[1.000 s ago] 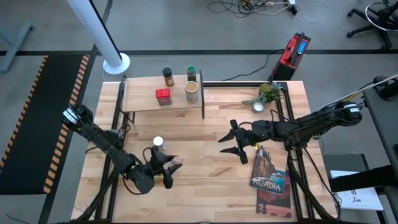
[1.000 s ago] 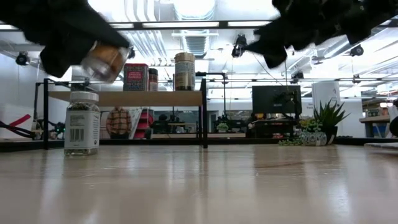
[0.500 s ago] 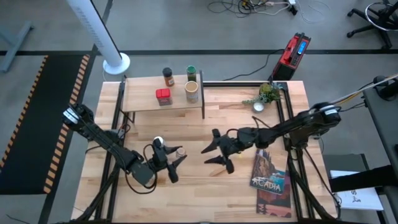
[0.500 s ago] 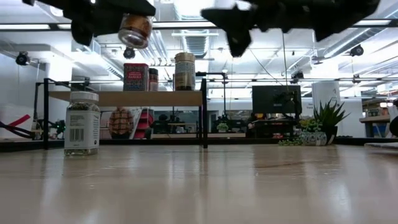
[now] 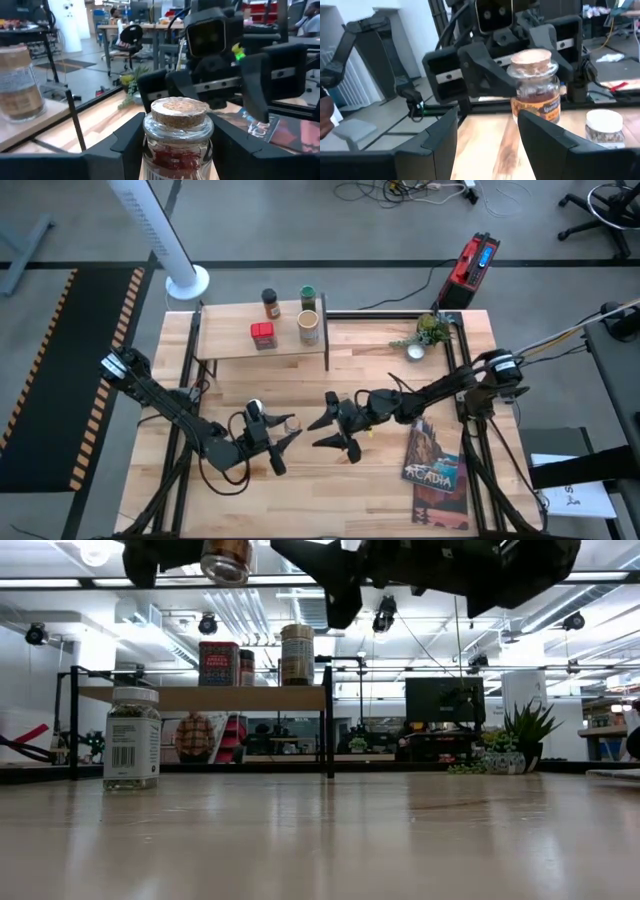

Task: Shelf spices
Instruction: Remove the transparent seasoning bottle from the shelf

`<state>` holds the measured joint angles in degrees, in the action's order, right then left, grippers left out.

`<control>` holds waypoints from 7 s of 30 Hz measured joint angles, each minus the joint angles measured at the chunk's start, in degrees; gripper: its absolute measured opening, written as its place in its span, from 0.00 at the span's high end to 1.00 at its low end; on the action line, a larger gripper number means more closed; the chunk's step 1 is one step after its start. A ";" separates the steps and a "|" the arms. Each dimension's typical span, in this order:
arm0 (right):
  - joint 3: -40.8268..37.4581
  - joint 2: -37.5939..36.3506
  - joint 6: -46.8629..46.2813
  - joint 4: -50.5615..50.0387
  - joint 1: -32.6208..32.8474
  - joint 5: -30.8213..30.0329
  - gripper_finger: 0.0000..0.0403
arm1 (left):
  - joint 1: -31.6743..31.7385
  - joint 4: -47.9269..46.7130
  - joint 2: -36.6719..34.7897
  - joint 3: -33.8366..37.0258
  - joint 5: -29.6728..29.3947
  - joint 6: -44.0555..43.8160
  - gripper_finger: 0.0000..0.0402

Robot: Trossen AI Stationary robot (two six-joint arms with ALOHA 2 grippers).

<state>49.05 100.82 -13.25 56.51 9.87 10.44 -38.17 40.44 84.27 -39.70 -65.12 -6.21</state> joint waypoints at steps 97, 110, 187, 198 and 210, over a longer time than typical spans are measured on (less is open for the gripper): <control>17.01 3.12 6.92 -22.60 -0.52 -2.42 0.33 | 5.11 5.85 -0.07 -0.07 13.14 1.00 0.58; 16.88 3.12 7.12 -21.93 -0.48 -2.59 0.56 | 5.09 5.14 -0.09 -0.05 13.02 0.25 0.58; 21.20 14.08 4.30 -16.93 0.63 0.08 0.57 | -1.44 -21.33 -25.67 0.13 9.15 6.87 0.46; 39.96 27.79 6.91 -25.95 0.74 3.49 0.57 | -1.42 -21.16 -29.89 0.09 2.62 8.54 0.47; 50.79 38.19 8.59 -31.63 0.75 0.94 0.57 | -1.38 -21.08 -29.51 0.09 1.00 8.79 0.48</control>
<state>99.85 139.01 -4.65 24.87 10.62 11.39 -39.55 19.36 54.76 -39.62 -64.12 2.58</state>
